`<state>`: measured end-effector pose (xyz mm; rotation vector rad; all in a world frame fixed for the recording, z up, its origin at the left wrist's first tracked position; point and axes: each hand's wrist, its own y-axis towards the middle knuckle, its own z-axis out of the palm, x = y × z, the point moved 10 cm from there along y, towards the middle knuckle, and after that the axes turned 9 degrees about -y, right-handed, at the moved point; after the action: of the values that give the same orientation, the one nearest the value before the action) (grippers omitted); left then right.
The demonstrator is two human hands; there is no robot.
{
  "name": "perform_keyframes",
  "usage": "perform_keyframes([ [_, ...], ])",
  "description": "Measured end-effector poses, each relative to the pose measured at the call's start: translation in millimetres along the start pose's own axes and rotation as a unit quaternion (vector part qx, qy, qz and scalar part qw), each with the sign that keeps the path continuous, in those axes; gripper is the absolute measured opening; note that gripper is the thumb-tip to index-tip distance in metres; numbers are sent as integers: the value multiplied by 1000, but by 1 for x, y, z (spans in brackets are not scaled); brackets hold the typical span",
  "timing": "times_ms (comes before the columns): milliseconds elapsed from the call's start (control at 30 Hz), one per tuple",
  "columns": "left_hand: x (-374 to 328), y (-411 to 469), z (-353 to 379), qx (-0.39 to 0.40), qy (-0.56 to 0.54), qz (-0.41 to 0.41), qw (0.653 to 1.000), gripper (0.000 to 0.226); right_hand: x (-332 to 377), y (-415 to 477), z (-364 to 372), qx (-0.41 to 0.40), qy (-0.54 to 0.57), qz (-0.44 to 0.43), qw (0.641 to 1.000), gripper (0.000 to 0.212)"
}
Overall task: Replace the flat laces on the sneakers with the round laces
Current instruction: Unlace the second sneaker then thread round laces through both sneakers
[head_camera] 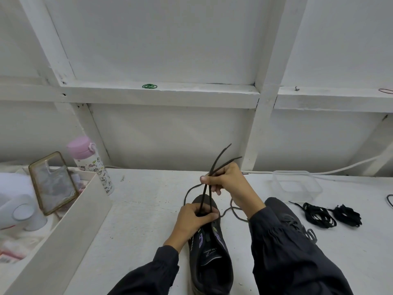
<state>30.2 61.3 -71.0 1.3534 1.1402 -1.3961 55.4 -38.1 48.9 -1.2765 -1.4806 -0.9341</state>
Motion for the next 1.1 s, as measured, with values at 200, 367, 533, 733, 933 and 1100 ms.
perform_keyframes([
  [200, 1, 0, 0, 4, 20, 4, 1000, 9, 41, 11, -18, -20, 115, -9, 993, 7],
  [367, 3, 1, 0, 6, 35, 5, 999, 9, 57, 39, -28, -54, 175, -23, 983, 13],
  [533, 6, 3, -1, 11, 57, -8, 998, 11, -7, 66, -19, -26, 165, 27, 986, 20],
  [733, 5, 3, 1, 9, 59, -1, 998, 6, -147, 55, -43, -17, -353, 220, 909, 39],
  [933, 1, 1, 2, 6, 78, 16, 997, 12, -154, 51, -40, -44, -407, 178, 895, 10],
  [1100, 3, -1, 2, 2, 100, 19, 995, 20, -94, 66, -60, -136, -13, 112, 984, 11],
])
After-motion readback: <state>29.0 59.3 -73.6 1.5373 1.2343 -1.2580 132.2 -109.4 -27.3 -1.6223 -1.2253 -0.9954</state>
